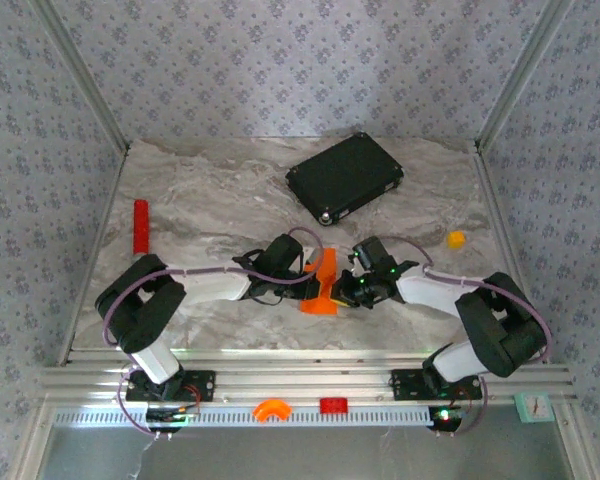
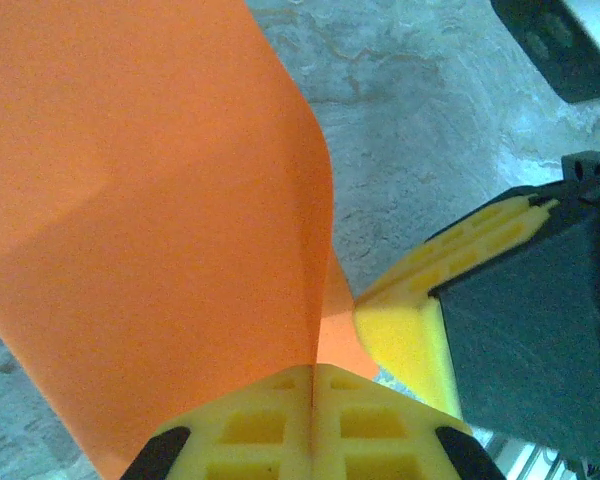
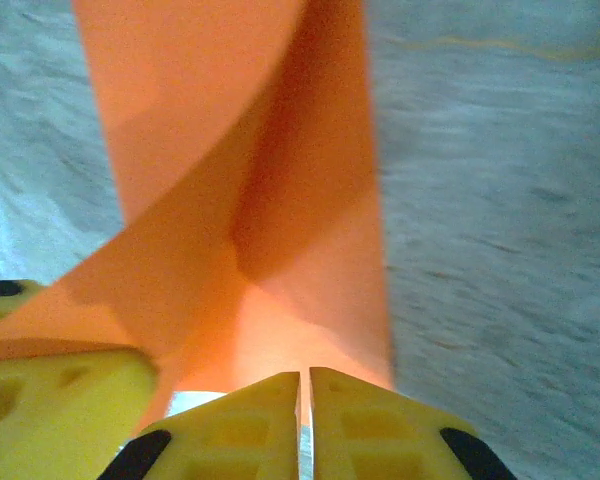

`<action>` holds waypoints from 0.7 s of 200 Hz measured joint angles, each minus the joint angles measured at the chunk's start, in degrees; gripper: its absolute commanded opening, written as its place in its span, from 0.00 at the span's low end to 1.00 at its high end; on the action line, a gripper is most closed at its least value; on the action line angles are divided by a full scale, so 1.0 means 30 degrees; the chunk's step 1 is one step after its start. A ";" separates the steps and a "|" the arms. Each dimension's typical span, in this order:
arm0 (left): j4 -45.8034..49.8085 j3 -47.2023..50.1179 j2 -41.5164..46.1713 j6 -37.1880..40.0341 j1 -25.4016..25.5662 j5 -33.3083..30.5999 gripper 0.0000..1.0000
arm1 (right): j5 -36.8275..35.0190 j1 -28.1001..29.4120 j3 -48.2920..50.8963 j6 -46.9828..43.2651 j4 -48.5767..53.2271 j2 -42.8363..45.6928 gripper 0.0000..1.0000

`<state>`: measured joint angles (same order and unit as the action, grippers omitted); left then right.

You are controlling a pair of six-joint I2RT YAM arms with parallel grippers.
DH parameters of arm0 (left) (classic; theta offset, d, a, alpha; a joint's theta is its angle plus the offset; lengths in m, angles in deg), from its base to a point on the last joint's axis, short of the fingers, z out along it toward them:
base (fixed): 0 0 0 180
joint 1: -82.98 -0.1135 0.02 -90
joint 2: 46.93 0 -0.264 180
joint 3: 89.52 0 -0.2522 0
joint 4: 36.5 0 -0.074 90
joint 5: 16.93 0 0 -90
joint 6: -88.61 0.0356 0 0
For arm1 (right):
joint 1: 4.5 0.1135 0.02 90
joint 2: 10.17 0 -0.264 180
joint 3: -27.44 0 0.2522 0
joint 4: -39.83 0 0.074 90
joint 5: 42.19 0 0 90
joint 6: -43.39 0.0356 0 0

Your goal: Fold a paper plane with a square sheet of paper (pick it up from the middle)

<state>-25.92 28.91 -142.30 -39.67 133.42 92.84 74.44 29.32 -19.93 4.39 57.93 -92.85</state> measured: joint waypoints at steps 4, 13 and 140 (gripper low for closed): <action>-0.0007 0.0007 0.0000 -0.0066 0.0000 -0.0029 0.00 | 0.0000 0.0138 0.0051 0.0204 -0.0342 0.0000 0.13; -0.0015 0.0007 0.0000 -0.0131 -0.0022 -0.0044 0.00 | 0.0000 0.0350 0.0124 0.0590 -0.0969 -0.0073 0.13; 0.1188 -0.0015 0.0007 0.1632 -0.0015 -0.0313 0.21 | 0.0189 -0.0073 0.0532 0.0998 -0.1887 -0.1428 0.08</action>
<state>-22.35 28.86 -142.28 -34.78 133.37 91.90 75.01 29.11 -18.33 7.38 52.27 -97.13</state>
